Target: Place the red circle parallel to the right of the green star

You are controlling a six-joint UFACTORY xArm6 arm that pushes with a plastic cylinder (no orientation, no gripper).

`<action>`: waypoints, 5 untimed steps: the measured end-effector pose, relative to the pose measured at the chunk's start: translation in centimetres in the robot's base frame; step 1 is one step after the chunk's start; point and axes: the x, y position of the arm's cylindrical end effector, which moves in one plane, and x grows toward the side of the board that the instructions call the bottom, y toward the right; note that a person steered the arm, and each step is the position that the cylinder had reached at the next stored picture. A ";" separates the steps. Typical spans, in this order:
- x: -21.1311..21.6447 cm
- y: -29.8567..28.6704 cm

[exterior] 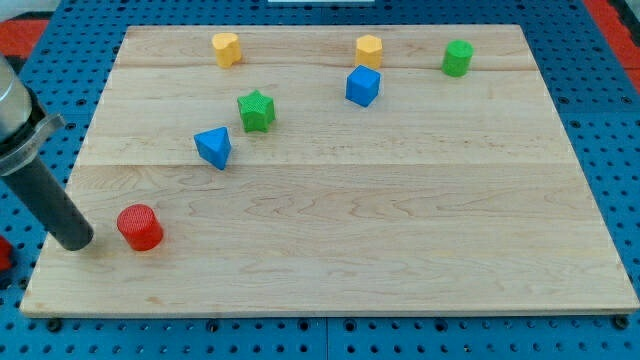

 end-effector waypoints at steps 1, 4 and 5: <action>1.1 11.9; 5.4 14.8; 2.0 10.8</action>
